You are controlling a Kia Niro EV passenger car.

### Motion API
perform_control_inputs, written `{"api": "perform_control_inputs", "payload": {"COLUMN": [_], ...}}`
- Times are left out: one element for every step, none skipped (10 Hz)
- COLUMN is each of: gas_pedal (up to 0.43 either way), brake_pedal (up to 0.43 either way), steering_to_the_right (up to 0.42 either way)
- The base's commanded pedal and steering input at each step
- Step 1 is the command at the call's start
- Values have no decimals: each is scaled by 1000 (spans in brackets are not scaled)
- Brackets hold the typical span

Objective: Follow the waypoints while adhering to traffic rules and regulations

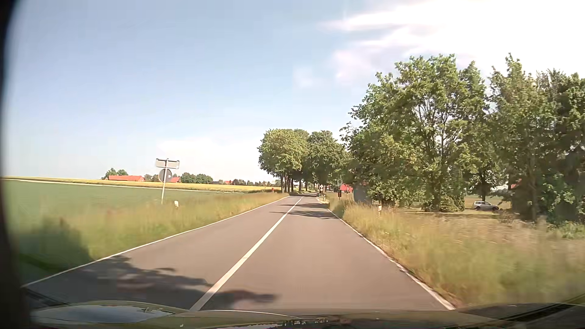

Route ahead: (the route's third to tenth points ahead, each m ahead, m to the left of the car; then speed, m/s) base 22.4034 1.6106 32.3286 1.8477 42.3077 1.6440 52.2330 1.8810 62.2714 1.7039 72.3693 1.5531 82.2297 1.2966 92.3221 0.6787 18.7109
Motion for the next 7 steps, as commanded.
{"api": "perform_control_inputs", "payload": {"gas_pedal": [28,20,20,20,20,28,39], "brake_pedal": [0,0,0,0,0,0,0], "steering_to_the_right": [-3,-3,-3,-3,-3,-3,-3]}}
